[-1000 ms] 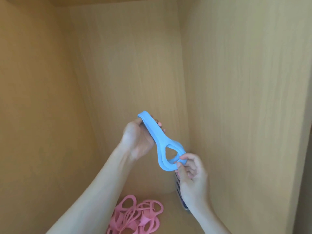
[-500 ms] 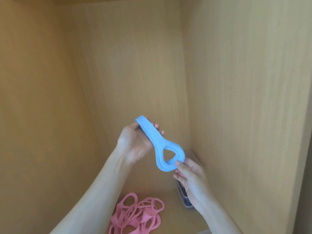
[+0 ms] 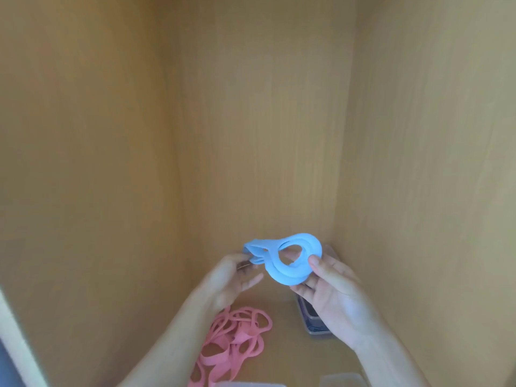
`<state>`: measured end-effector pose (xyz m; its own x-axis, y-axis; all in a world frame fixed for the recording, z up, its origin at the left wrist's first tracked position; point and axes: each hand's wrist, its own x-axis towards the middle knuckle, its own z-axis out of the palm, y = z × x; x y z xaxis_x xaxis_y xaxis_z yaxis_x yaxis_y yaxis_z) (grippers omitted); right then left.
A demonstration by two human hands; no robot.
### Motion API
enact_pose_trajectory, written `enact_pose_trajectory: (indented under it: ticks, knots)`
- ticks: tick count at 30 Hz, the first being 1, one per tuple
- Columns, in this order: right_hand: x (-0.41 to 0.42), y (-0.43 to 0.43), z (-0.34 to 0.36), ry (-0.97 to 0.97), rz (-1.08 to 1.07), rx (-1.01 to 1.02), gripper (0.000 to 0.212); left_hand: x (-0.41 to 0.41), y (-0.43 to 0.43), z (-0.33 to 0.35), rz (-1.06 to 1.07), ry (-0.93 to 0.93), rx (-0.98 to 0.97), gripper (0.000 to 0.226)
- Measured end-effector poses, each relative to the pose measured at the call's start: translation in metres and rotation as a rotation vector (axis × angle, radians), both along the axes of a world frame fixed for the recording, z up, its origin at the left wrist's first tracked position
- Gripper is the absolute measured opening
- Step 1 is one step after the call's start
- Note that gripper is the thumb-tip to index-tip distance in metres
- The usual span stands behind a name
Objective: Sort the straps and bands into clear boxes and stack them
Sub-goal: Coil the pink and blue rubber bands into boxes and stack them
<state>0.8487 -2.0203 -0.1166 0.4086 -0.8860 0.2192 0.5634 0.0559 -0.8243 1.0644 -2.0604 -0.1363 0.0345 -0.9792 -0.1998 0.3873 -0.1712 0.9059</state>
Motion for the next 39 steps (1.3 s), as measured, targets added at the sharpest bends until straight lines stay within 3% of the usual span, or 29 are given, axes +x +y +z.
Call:
enact_pose_trajectory:
  ticks: [3, 5, 8, 11, 13, 15, 19, 27, 31, 34, 39]
  knots:
    - [0.005, 0.0, 0.002, -0.019, 0.036, 0.04, 0.013, -0.004, 0.012, -0.017, 0.028, -0.196, -0.021, 0.053]
    - [0.008, -0.001, 0.0, 0.005, 0.031, 0.047, 0.02, -0.007, 0.018, -0.021, 0.11, -0.392, -0.078, 0.064]
    - [0.012, -0.002, -0.008, 0.047, 0.012, 0.058, 0.033, -0.009, 0.027, -0.022, 0.264, -0.657, -0.254, 0.042]
    - [0.015, 0.001, -0.014, 0.062, 0.013, 0.049, 0.015, -0.005, 0.042, -0.02, 0.19, -0.762, -0.377, 0.019]
    - [0.015, 0.003, -0.017, 0.088, 0.022, 0.023, 0.005, -0.003, 0.053, -0.019, 0.047, -0.745, -0.373, 0.024]
    - [0.014, 0.003, -0.022, 0.111, 0.032, 0.008, 0.009, -0.002, 0.063, -0.019, -0.095, -0.692, -0.371, 0.032]
    - [0.013, 0.0, -0.033, 0.132, 0.045, 0.017, 0.051, -0.008, 0.073, -0.019, -0.264, -0.58, -0.417, 0.021]
    - [0.007, 0.005, -0.05, 0.142, 0.058, 0.046, 0.05, -0.02, 0.07, -0.036, -0.094, -0.541, -0.377, 0.018]
    - [0.004, 0.007, -0.064, 0.249, -0.035, 0.035, 0.038, -0.024, 0.068, -0.044, 0.117, -0.436, -0.279, 0.017]
    - [0.004, 0.009, -0.07, 0.29, -0.067, 0.028, 0.043, -0.028, 0.067, -0.042, 0.217, -0.423, -0.281, 0.018]
    - [0.003, 0.005, -0.074, 0.256, -0.053, 0.056, 0.04, -0.027, 0.067, -0.036, 0.176, -0.231, -0.231, 0.019]
